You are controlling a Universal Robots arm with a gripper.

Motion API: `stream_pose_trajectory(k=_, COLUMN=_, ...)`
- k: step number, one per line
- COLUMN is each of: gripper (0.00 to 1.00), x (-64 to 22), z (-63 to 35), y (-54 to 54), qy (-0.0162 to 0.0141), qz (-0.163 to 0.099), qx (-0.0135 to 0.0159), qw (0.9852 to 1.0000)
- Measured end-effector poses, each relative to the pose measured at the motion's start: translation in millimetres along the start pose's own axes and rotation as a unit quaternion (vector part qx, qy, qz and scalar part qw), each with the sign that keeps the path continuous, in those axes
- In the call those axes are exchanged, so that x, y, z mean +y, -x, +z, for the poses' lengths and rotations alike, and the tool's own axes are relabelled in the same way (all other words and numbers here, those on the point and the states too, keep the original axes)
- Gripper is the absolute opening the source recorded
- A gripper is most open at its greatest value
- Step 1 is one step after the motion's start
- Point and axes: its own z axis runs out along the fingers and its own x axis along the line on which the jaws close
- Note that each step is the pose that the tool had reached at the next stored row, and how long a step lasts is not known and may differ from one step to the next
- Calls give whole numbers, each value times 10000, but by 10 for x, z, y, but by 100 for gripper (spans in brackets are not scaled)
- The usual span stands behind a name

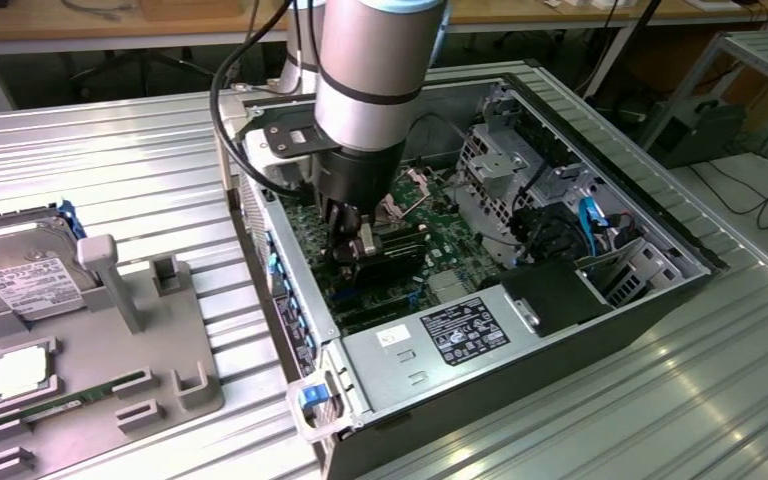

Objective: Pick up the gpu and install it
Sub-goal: 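Press down on the gpu until it lock into place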

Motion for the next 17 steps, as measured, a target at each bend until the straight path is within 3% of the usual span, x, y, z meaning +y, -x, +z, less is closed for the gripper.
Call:
stream_pose_trajectory(k=3, gripper=11, x=-10, z=-3, y=0, qy=191, qz=2, qx=0, qw=9998)
stream_pose_trajectory(k=6, gripper=11, x=-16, z=-10, y=2, qy=343, qz=5, qx=2, qw=9994)
stream_pose_trajectory(k=9, gripper=11, x=-18, z=-12, y=5, qy=564, qz=8, qx=4, qw=9984)
stream_pose_trajectory(k=10, gripper=11, x=-18, z=-12, y=5, qy=583, qz=8, qx=4, qw=9983)
stream_pose_trajectory(k=17, gripper=11, x=20, z=-4, y=25, qy=583, qz=8, qx=2, qw=9983)
